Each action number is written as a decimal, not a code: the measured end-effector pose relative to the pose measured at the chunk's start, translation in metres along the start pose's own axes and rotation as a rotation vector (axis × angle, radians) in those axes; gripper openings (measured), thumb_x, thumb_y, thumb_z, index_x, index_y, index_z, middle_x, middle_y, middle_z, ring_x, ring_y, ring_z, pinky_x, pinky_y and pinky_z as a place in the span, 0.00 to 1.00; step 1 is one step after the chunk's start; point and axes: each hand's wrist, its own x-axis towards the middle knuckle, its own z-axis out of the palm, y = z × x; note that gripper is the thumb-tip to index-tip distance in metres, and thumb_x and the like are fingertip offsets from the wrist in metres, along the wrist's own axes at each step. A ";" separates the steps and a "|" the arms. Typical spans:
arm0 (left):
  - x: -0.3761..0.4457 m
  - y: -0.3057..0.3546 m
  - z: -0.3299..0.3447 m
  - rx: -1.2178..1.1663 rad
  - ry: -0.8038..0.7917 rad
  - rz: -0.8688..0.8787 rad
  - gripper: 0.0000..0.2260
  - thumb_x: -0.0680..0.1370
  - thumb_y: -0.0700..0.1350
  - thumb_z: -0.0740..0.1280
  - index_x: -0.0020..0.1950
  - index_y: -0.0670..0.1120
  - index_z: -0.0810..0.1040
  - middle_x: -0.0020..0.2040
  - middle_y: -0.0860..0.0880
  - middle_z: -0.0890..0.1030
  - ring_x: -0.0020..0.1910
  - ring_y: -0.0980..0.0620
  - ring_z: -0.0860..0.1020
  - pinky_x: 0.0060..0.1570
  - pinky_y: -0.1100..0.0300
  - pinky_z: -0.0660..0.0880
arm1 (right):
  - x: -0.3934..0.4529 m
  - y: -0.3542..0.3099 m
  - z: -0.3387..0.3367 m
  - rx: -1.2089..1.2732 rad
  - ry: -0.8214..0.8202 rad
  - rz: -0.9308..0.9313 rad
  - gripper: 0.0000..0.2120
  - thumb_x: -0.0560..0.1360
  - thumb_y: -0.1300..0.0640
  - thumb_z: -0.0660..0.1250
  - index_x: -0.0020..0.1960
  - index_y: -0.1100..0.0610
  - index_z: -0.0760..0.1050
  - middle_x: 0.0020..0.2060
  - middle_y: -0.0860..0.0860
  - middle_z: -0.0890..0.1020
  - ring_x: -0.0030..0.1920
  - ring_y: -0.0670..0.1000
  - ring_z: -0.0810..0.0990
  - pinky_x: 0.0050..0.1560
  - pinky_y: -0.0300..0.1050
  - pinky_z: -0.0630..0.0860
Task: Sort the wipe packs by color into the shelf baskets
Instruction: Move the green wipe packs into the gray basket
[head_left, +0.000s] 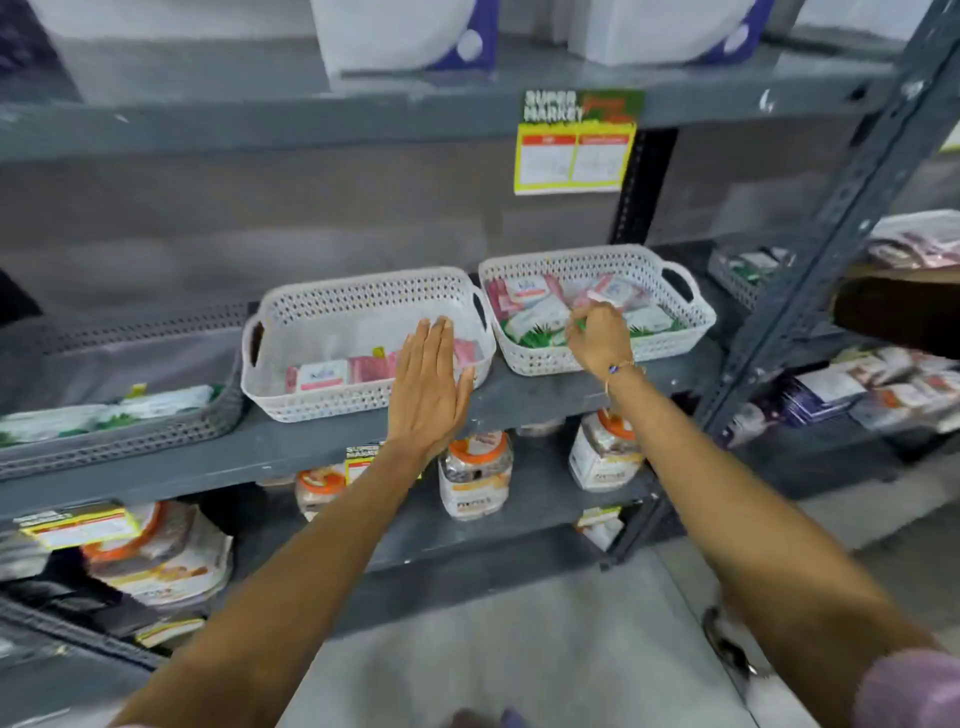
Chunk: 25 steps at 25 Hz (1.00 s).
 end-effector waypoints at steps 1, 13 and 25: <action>-0.003 0.003 0.012 0.039 -0.071 -0.037 0.26 0.80 0.51 0.51 0.73 0.36 0.62 0.73 0.39 0.66 0.74 0.41 0.62 0.75 0.50 0.51 | 0.017 0.010 0.001 0.008 -0.090 0.045 0.11 0.76 0.63 0.62 0.48 0.71 0.79 0.46 0.67 0.82 0.49 0.63 0.80 0.47 0.49 0.75; -0.014 0.001 0.064 0.169 -0.022 -0.110 0.23 0.79 0.50 0.55 0.68 0.38 0.69 0.65 0.38 0.75 0.66 0.38 0.72 0.70 0.47 0.57 | 0.121 0.053 0.039 -0.090 -0.666 0.124 0.31 0.71 0.47 0.71 0.69 0.59 0.68 0.65 0.56 0.77 0.63 0.57 0.76 0.65 0.49 0.72; -0.010 0.004 0.052 0.130 -0.071 -0.130 0.22 0.80 0.51 0.52 0.66 0.39 0.73 0.62 0.40 0.78 0.62 0.40 0.75 0.68 0.48 0.63 | 0.127 0.042 0.004 0.437 -0.363 0.251 0.47 0.59 0.53 0.81 0.71 0.62 0.62 0.66 0.53 0.74 0.65 0.53 0.73 0.68 0.47 0.70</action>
